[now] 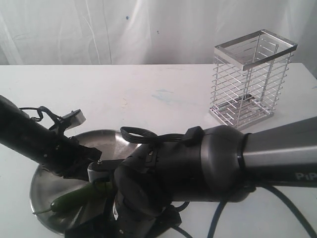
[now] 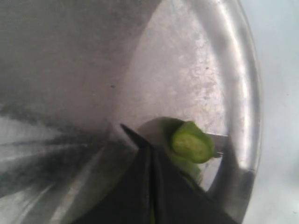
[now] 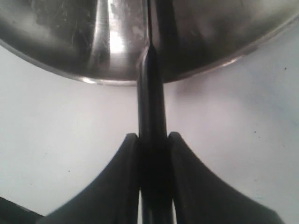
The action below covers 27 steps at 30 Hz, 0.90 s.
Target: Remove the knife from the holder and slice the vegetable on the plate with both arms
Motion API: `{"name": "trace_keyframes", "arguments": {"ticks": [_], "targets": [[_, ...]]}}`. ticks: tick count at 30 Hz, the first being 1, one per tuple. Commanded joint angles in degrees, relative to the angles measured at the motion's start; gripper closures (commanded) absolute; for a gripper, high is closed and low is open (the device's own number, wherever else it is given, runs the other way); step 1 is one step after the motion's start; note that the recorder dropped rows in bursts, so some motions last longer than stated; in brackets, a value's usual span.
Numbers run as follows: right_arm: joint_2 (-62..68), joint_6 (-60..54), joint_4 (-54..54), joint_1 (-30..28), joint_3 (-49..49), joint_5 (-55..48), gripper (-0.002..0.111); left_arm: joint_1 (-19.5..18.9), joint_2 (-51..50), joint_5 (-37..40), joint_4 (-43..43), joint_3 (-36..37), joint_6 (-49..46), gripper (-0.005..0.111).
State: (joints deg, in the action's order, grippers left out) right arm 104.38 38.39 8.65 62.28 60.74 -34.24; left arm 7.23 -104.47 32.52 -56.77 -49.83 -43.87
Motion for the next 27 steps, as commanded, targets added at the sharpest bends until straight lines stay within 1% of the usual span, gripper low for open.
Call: {"name": "trace_keyframes", "arguments": {"ticks": [1, 8, 11, 14, 16, 18, 22, 24, 26, 27], "targets": [[-0.2, 0.3, -0.6, 0.0, -0.1, -0.6, 0.108, -0.1, -0.2, 0.0, 10.3, 0.6, 6.7, 0.107], [-0.2, 0.3, -1.4, 0.0, -0.1, -2.2, 0.108, -0.1, -0.2, 0.2, 11.0, 0.6, 7.0, 0.107], [-0.2, 0.3, -1.4, 0.0, -0.1, -2.0, 0.108, -0.1, 0.0, 0.3, 8.8, -0.5, 6.4, 0.107], [-0.2, 0.3, -1.4, 0.0, -0.1, -1.9, 0.108, -0.2, 1.5, 2.5, 6.4, -3.2, 6.4, 0.107], [-0.2, 0.3, -1.4, 0.0, -0.1, -1.9, 0.108, -0.2, 3.8, 3.0, 4.6, -3.9, 4.5, 0.107], [-0.2, 0.3, -1.4, 0.0, -0.1, -1.9, 0.108, -0.2, 4.4, 3.1, 0.8, -3.9, 1.6, 0.107], [-0.2, 0.3, -1.1, 0.0, -0.1, -1.8, 0.108, 1.0, 2.5, 3.1, -5.0, -3.9, -4.5, 0.107], [-0.2, 0.3, -1.1, 0.0, -0.1, -1.5, 0.108, 2.4, 0.1, 2.7, -7.6, -3.9, -8.7, 0.107], [-0.2, 0.3, -1.1, 0.0, -0.1, -0.9, 0.108, 2.8, -2.0, 2.3, -5.8, -3.9, -8.8, 0.107], [-0.2, 0.3, -1.1, 0.0, -0.1, -0.9, 0.108, 2.8, -3.1, 2.4, -3.6, -3.9, -7.9, 0.107]]}}
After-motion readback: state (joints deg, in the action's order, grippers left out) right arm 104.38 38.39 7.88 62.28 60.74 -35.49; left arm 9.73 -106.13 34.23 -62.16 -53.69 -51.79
